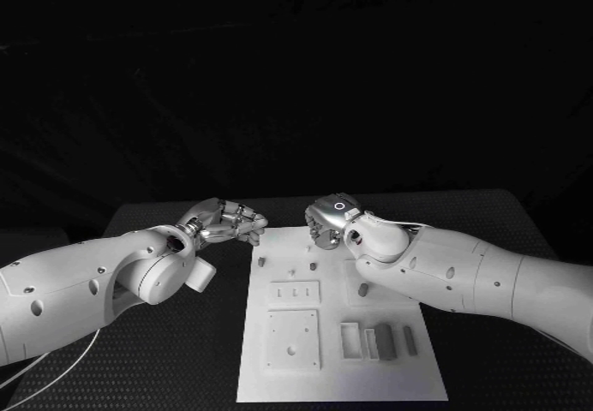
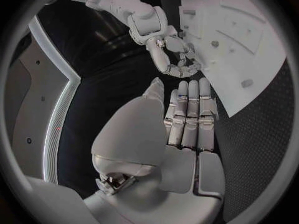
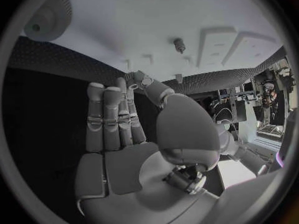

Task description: Assemble the parts on the task board

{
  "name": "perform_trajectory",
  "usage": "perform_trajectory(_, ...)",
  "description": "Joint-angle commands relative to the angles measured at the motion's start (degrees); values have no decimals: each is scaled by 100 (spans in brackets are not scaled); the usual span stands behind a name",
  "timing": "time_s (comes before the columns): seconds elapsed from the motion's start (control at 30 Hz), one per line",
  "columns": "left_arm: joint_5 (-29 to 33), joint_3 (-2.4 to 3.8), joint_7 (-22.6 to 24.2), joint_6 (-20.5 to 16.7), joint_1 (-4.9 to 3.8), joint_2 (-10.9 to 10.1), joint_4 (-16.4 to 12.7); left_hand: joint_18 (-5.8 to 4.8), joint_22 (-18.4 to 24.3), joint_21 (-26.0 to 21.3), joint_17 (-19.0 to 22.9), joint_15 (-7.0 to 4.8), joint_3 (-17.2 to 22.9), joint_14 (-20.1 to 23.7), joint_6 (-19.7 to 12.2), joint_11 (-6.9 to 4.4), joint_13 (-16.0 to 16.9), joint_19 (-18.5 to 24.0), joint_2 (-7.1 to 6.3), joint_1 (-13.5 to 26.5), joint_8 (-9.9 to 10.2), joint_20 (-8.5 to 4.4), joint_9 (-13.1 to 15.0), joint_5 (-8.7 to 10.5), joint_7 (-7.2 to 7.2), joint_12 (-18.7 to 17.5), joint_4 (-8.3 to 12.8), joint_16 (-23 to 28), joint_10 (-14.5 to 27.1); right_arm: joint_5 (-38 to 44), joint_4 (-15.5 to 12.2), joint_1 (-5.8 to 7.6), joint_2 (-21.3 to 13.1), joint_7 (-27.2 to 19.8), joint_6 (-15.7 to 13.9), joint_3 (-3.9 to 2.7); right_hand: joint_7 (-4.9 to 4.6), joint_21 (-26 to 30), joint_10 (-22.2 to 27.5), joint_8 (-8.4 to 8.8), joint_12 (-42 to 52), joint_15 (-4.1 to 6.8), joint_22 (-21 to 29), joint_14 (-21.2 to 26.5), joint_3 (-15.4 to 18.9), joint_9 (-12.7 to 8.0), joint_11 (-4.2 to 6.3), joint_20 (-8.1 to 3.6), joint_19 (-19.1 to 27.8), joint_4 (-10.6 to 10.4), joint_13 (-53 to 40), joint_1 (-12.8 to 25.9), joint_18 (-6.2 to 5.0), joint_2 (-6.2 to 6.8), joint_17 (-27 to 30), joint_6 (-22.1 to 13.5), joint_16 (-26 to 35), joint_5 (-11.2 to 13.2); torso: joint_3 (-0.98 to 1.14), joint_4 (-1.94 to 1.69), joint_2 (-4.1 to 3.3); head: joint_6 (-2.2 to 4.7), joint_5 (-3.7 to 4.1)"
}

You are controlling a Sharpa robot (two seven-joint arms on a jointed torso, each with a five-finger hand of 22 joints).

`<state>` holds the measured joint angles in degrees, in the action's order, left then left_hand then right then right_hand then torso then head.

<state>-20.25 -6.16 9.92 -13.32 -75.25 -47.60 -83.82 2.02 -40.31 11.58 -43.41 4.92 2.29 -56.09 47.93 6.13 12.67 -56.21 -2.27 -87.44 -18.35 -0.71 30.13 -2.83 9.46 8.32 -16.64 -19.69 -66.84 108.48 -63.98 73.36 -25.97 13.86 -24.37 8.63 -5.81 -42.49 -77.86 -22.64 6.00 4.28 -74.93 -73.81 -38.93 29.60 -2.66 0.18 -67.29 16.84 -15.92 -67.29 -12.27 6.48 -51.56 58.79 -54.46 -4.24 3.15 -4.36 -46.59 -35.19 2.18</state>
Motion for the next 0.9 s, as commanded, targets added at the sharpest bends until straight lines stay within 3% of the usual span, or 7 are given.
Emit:
perform_trajectory(0.03,32,6,23,99,-10,22,-8,103,-7,-29,-8,50,32,-2,-13,33,7,8,12,62,24,37,-7,-3,39,-29,-6,28,-9,229,62,-1,51,106,-44,7,-1,-28,-249,-4,26,46,-149,-12,-34,26,124,-43,9,-8,-201,-130,-273,-106,-10,56,-37,-35,-3,4,-2,1,-11)
perform_trajectory(0.23,32,6,18,111,-13,36,-5,103,-9,-30,-12,51,35,-1,-15,35,12,9,11,67,28,39,-7,-2,41,-36,-7,34,-8,210,146,-4,123,69,0,68,0,-38,-253,-2,25,47,-149,-12,-35,29,125,-45,10,-8,-204,-128,-273,-105,-14,59,-43,-35,-1,5,-6,-3,-21)
perform_trajectory(0.77,32,6,26,151,-28,51,2,104,-16,-37,-26,55,40,-1,-27,41,25,15,-9,81,44,42,-8,-2,52,-62,-4,52,0,203,184,-7,191,96,95,111,1,-61,-258,4,22,49,-147,-10,-38,34,127,-47,13,-8,-212,-121,-273,-108,-21,61,-55,-35,10,19,-9,-66,-36)
perform_trajectory(0.9,34,6,34,168,-31,61,5,104,-17,-39,-30,55,41,0,-32,43,28,17,-17,81,49,42,-8,-2,53,-69,-3,57,3,203,204,-6,208,82,109,115,0,-64,-259,5,21,49,-147,-9,-38,35,127,-48,14,-9,-213,-120,-273,-110,-22,61,-57,-35,8,24,-9,-53,-35)
